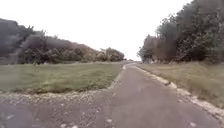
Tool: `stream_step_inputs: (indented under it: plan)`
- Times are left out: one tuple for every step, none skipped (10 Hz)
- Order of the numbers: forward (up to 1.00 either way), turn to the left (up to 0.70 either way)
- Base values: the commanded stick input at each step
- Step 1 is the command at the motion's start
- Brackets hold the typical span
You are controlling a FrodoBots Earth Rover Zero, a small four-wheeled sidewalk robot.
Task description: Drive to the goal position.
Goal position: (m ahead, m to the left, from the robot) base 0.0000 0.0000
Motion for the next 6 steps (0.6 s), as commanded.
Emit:
stream_step_inputs:
  plan:
    - [0.06, 0.12]
    - [0.06, 0.12]
    - [0.06, 0.12]
    - [0.06, 0.12]
    - [0.06, 0.12]
    - [0.06, 0.12]
